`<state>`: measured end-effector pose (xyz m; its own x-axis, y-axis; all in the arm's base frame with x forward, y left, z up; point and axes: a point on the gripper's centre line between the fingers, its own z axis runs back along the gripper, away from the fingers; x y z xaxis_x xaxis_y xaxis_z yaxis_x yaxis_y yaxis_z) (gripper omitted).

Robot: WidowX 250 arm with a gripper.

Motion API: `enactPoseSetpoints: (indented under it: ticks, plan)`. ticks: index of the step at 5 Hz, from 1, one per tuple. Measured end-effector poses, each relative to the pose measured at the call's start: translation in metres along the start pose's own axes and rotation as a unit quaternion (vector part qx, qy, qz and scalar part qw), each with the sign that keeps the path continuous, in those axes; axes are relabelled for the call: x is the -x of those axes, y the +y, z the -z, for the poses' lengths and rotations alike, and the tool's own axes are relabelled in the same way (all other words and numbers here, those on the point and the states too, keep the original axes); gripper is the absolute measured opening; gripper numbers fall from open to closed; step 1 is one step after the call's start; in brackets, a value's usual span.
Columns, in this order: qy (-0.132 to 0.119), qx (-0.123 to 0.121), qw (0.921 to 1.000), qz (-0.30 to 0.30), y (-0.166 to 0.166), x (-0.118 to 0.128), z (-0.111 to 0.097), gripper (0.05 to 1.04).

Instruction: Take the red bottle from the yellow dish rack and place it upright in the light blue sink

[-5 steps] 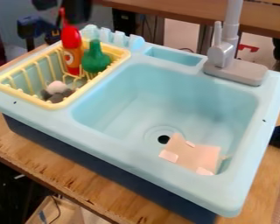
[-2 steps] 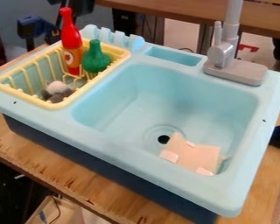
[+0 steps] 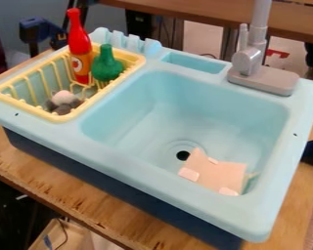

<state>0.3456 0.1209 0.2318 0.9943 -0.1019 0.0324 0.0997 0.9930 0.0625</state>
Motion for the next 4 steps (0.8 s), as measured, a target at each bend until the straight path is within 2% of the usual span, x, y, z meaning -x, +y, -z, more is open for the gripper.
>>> enactPoseSetpoints:
  ticks: [2, 4]
  plan:
    - [0.025, 0.010, 0.9996, -0.005, 0.009, -0.007, 0.018, 1.001]
    - [0.051, -0.003, 0.9986, -0.013, 0.014, -0.008, 0.032, 1.001]
